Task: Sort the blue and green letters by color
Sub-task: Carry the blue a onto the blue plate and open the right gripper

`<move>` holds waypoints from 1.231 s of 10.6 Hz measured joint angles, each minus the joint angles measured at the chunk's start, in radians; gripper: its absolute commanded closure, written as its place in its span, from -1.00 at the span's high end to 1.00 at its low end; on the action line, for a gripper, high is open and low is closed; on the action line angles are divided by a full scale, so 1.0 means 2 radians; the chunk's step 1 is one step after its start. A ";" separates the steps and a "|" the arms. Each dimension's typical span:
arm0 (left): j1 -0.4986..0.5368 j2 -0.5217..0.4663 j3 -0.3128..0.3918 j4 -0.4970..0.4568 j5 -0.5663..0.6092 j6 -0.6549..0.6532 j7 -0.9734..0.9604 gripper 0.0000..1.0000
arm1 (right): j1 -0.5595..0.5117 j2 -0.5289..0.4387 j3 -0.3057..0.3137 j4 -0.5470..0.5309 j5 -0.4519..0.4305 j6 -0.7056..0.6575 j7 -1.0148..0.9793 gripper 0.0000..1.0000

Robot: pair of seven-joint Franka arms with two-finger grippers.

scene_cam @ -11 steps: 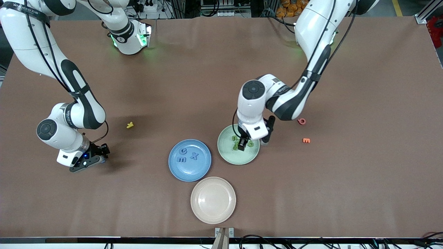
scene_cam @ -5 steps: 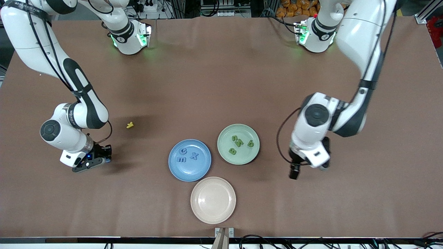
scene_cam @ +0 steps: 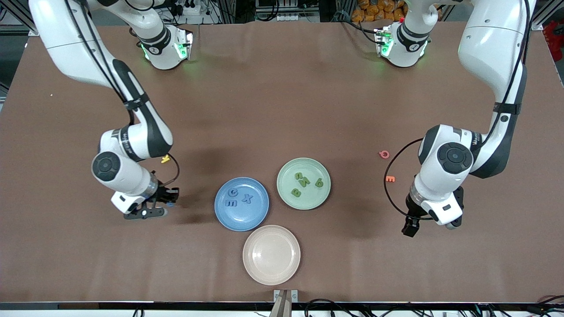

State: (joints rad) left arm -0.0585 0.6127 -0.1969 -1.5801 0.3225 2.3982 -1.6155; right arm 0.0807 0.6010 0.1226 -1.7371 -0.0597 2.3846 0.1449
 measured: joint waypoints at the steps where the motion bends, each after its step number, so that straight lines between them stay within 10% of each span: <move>1: 0.011 0.000 -0.005 0.000 -0.006 -0.010 0.024 1.00 | 0.018 0.000 0.000 0.009 0.015 -0.004 0.029 -1.00; 6: 0.046 -0.009 -0.020 0.001 -0.054 -0.072 0.202 1.00 | 0.110 0.024 0.000 0.056 0.039 -0.007 0.178 -0.87; 7: 0.048 -0.017 -0.020 0.001 -0.069 -0.093 0.248 1.00 | 0.122 0.031 -0.001 0.064 0.039 -0.007 0.195 -0.34; 8: 0.049 -0.025 -0.020 0.001 -0.077 -0.112 0.281 1.00 | 0.130 0.037 -0.001 0.067 0.039 -0.007 0.209 0.98; 13: 0.051 -0.086 -0.018 -0.002 -0.117 -0.181 0.439 1.00 | 0.134 0.045 -0.006 0.079 0.039 -0.007 0.231 1.00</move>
State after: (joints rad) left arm 0.0431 0.4399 -0.2333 -1.5831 0.0877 2.0352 -0.7368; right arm 0.3480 0.6912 0.1107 -1.5782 0.0184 2.3709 0.6068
